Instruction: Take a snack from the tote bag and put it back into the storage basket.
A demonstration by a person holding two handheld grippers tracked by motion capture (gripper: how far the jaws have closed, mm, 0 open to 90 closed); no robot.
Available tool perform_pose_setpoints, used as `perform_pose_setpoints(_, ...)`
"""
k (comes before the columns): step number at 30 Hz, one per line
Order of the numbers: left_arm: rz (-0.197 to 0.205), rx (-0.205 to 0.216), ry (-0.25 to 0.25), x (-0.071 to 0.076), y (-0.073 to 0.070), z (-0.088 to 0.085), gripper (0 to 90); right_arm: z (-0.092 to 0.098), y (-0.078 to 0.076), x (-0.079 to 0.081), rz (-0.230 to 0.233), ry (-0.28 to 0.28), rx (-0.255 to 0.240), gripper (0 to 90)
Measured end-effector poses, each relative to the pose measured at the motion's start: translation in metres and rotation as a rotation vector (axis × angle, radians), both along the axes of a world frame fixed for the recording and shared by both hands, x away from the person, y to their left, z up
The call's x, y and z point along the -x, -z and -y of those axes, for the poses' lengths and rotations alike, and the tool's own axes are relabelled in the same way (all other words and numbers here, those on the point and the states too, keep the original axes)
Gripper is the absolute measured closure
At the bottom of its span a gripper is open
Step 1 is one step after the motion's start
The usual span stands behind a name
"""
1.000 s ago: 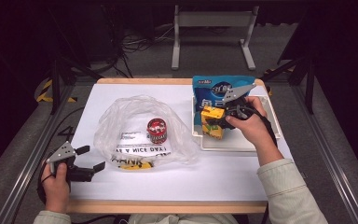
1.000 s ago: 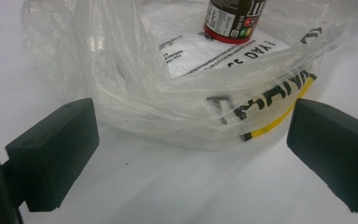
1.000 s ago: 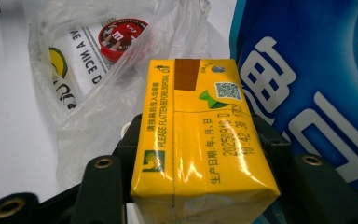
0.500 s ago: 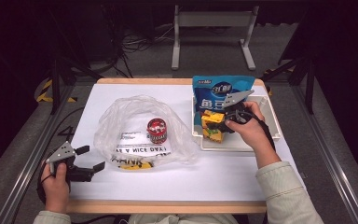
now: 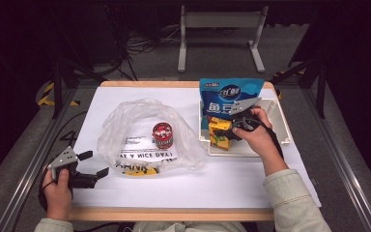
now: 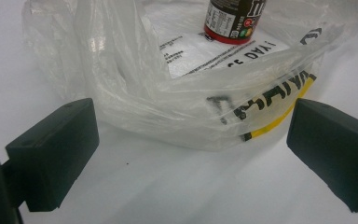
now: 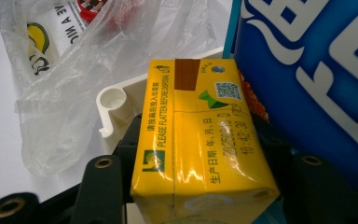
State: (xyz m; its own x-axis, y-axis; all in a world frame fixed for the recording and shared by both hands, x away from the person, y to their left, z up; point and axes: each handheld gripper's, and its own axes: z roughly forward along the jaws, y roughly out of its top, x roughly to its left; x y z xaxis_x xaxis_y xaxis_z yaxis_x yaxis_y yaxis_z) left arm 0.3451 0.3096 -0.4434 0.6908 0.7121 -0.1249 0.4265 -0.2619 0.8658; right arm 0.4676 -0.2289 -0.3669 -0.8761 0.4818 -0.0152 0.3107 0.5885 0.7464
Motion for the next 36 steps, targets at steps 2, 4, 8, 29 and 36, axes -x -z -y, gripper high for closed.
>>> perform_pose_setpoints(2, -0.001, -0.001, 0.001, 0.0, 0.0, 0.0, 2.7, -0.001, 0.002, 0.0, -0.001, -0.001, 0.005, 50.2)
perform_pose_setpoints(4, -0.001, -0.001, 0.001, 0.0, 0.0, 0.0, 2.7, -0.001, 0.003, -0.001, 0.001, -0.002, 0.007, 50.2)
perform_pose_setpoints(8, 0.0, -0.002, -0.001, 0.0, 0.0, -0.001, 2.7, -0.002, 0.006, -0.001, 0.002, -0.005, 0.0, 50.2)
perform_pose_setpoints(29, -0.002, -0.003, 0.001, 0.0, 0.0, 0.0, 2.7, 0.006, 0.011, 0.002, 0.004, -0.013, 0.014, 49.3)
perform_pose_setpoints(36, -0.005, -0.007, 0.004, 0.0, 0.0, 0.001, 2.7, 0.011, 0.012, 0.005, 0.002, -0.007, 0.03, 48.5)
